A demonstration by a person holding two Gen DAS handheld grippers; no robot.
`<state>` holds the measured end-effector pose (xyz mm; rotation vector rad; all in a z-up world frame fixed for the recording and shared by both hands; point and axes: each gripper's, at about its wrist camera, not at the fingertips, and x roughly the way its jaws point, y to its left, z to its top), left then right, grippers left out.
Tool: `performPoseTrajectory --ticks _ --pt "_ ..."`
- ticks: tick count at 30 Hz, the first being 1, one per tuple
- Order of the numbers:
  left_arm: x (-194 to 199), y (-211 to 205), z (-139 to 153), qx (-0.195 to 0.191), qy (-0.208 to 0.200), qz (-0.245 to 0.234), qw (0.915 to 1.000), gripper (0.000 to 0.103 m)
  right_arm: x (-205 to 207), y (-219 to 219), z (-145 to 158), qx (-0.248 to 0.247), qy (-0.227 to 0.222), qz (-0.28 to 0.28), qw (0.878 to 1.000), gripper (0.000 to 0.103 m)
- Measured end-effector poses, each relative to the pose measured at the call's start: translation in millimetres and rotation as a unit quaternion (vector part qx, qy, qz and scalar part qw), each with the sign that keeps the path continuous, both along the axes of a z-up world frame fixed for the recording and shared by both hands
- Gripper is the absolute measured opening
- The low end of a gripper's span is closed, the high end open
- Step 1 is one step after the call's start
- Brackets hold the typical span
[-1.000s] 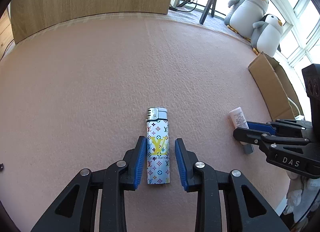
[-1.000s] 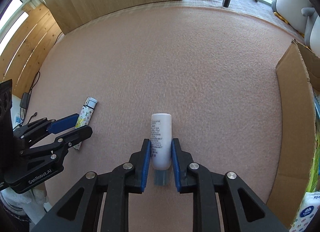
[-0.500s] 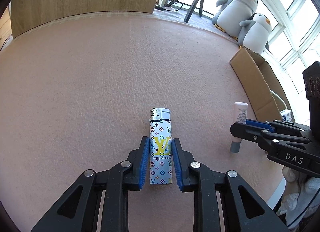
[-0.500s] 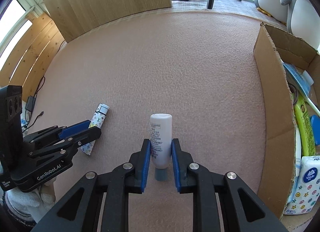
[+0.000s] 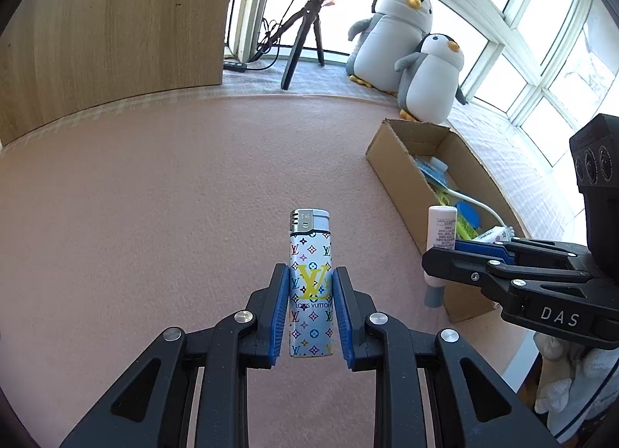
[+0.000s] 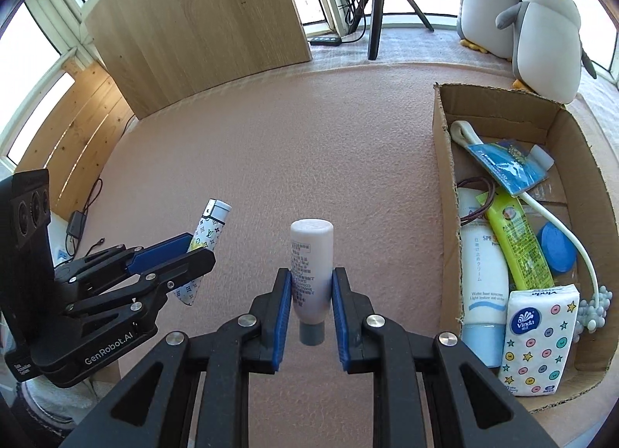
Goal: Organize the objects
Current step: 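Carry the lotion bottle into the box with the right gripper while the left carries the lighter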
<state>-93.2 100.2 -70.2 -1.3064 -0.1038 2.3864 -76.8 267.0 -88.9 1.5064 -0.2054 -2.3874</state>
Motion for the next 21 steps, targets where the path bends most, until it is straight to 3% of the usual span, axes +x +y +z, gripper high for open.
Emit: performPoseTrajectory --ticks 10,21 --pt "-14.3 72.5 24.4 0.018 0.024 -0.048 0.9984 0.025 2.4 61.2 36.2 -0.003 0.040 -0.043 0.998 0.019" --pt "-37.6 146.2 17.0 0.028 0.018 -0.084 0.9959 0.025 1.8 130.3 34.7 0.018 0.045 -0.102 0.994 0.019"
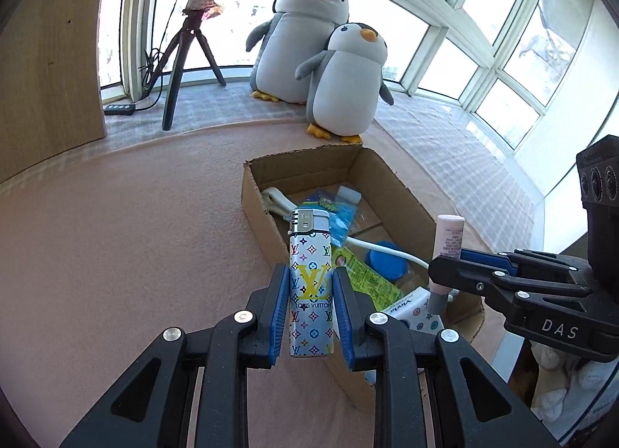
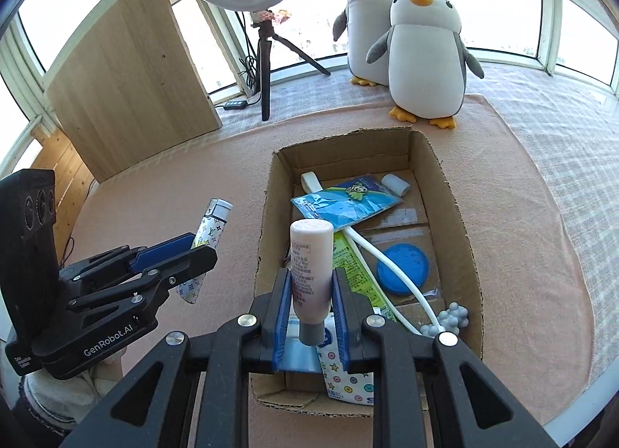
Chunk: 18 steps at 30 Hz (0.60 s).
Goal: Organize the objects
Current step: 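Carry the lotion bottle into the box with the right gripper while the left carries the lighter, then drop the lighter into the box with the left gripper while the right gripper withdraws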
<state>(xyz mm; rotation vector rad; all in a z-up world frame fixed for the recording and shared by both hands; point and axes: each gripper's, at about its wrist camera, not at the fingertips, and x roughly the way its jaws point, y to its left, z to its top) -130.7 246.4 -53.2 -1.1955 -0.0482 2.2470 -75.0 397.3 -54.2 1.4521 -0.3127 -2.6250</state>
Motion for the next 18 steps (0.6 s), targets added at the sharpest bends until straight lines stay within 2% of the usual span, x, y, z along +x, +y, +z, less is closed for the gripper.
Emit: performPoseTrajectory --ticks 12,14,18 --pt "-12.9 56.2 -6.6 -0.012 0.002 -0.026 0.9996 0.026 -6.8 39.9 -13.4 0.014 -0.013 -0.027 0.999 0.019" --pt "-13.7 58.2 -6.1 -0.015 0.004 -0.024 0.9996 0.039 -6.1 43.4 -13.1 0.014 -0.012 -0.031 0.999 0.019" --pt "-14.4 56.4 -5.5 -0.016 0.005 -0.020 0.9997 0.042 -4.0 48.0 -11.1 0.019 -0.009 -0.043 0.999 0.041"
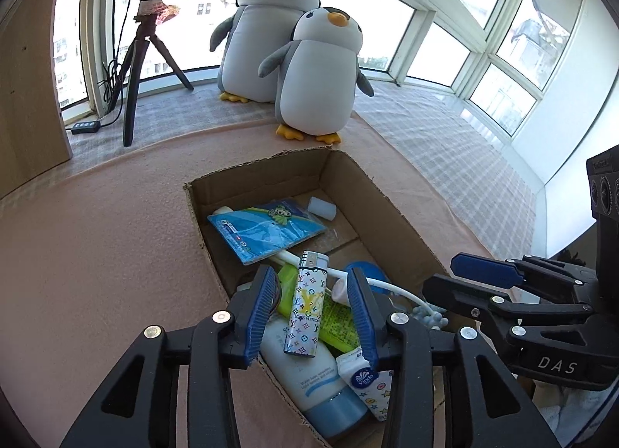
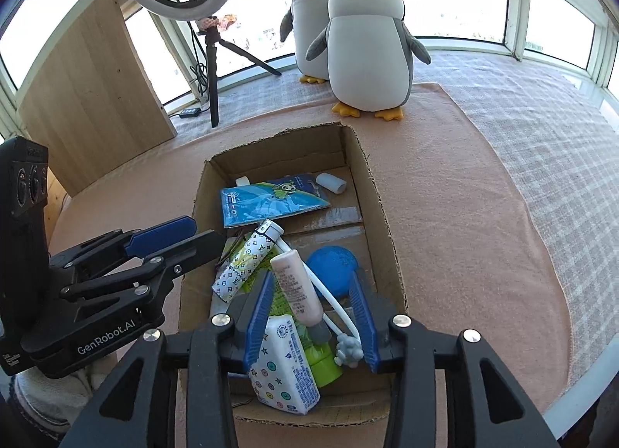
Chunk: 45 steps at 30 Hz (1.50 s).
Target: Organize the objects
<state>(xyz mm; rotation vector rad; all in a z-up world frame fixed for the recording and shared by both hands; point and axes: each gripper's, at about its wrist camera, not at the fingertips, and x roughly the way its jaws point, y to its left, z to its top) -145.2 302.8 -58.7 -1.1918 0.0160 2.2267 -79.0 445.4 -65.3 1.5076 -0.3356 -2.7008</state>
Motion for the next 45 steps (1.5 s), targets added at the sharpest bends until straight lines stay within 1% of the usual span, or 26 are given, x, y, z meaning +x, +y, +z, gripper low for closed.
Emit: performPoseTrajectory --ticks 4,6,9,13,15,17,18,20,22,26,32,35,38,45 --pt "2.0 -4.6 2.3 0.000 0.003 0.003 1.0000 0.043 1.4 1.6 2.1 0.003 0.002 -0.007 1.000 0.043" --pt "2.8 -9.5 4.9 0.001 0.006 0.007 1.0000 0.045 2.5 0.6 2.8 0.004 0.001 -0.009 1.000 0.044" --pt "5.5 -19.8 8.7 0.001 0.008 0.015 0.9999 0.051 3.0 -3.0 4.7 0.003 0.003 -0.008 1.000 0.049" --pt "11.2 -41.8 14.7 0.003 0.009 0.031 0.9995 0.061 4.8 -11.3 7.9 0.000 0.008 -0.007 1.000 0.052" --pt "15.5 -55.2 18.2 0.001 0.011 0.039 0.9992 0.063 4.6 -17.4 9.5 -0.004 0.009 -0.004 1.000 0.055" --pt "20.6 -69.2 21.6 -0.002 0.013 0.049 0.9987 0.068 5.6 -26.1 11.1 -0.004 0.012 -0.001 1.000 0.057" --pt "24.2 -76.8 23.8 -0.004 0.015 0.053 0.9985 0.069 6.0 -31.6 11.7 -0.004 0.013 0.002 1.000 0.057" --pt "31.2 -92.1 28.0 -0.007 0.020 0.063 0.9978 0.076 6.3 -43.6 12.6 -0.004 0.014 0.010 1.000 0.059" --pt "36.5 -108.4 32.6 -0.009 0.021 0.075 0.9969 0.079 6.8 -57.5 13.3 -0.002 0.015 0.019 1.000 0.061" --pt "46.3 -140.9 42.6 -0.012 0.025 0.100 0.9947 0.082 9.2 -85.2 15.1 -0.002 0.019 0.036 0.999 0.062" --pt "64.8 -187.9 49.7 -0.018 0.027 0.129 0.9911 0.083 13.4 -126.1 20.3 0.002 0.026 0.061 0.998 0.062" --pt "74.1 -210.9 50.3 -0.023 0.026 0.146 0.9887 0.085 15.9 -144.6 22.5 0.005 0.030 0.071 0.997 0.062" --pt "83.9 -232.8 48.5 -0.028 0.023 0.162 0.9861 0.092 18.5 -163.3 23.7 0.008 0.033 0.082 0.996 0.062" --pt "100.0 -276.3 44.2 -0.033 0.012 0.189 0.9813 0.093 26.8 -203.9 21.6 0.018 0.034 0.105 0.994 0.062"
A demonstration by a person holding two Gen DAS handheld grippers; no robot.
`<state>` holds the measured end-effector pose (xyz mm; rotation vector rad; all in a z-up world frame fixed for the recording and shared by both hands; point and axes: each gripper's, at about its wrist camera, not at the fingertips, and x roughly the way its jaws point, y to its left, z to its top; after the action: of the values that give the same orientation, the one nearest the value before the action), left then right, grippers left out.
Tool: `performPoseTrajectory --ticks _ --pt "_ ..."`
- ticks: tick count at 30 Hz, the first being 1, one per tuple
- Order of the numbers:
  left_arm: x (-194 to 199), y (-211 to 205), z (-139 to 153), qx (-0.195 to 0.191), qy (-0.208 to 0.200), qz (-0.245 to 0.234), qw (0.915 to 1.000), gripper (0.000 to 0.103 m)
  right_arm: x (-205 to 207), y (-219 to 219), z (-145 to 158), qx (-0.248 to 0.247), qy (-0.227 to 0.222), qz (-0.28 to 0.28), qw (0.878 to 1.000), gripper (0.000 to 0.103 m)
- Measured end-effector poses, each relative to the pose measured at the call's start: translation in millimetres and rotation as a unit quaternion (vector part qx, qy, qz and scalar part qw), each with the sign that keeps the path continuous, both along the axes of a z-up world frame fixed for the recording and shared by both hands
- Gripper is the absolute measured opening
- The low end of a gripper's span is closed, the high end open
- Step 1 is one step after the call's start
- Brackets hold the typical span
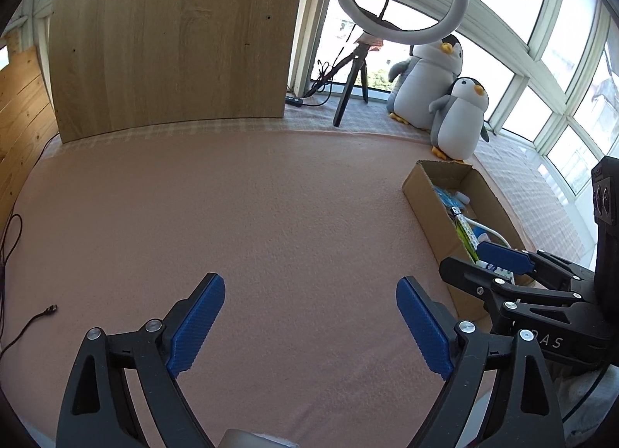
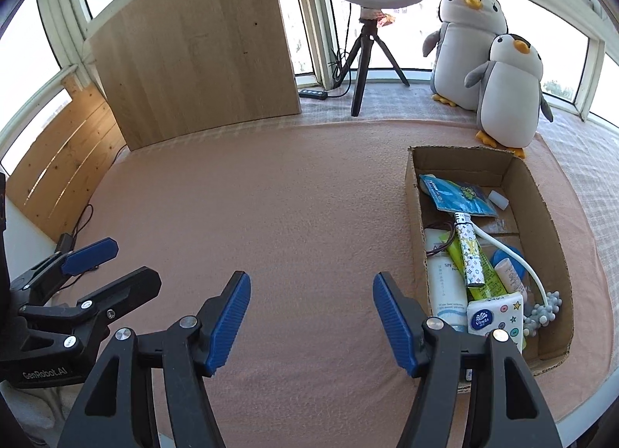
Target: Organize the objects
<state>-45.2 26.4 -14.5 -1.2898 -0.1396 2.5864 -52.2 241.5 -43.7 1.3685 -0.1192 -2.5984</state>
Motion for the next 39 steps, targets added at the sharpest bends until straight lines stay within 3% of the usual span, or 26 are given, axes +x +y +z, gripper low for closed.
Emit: performPoseTrajectory --ticks 16,39 --pt "20.0 -55.0 -4.1 -0.001 -0.006 0.031 0.9995 0.095 11.2 -56.1 -7.1 0.004 -0.004 0.032 0.999 0.062" --pt "21.5 -71.1 -5.7 -0.011 -0.005 0.045 0.9989 0.095 16.0 -72.6 -5.7 0.010 0.000 0.031 0.999 0.062"
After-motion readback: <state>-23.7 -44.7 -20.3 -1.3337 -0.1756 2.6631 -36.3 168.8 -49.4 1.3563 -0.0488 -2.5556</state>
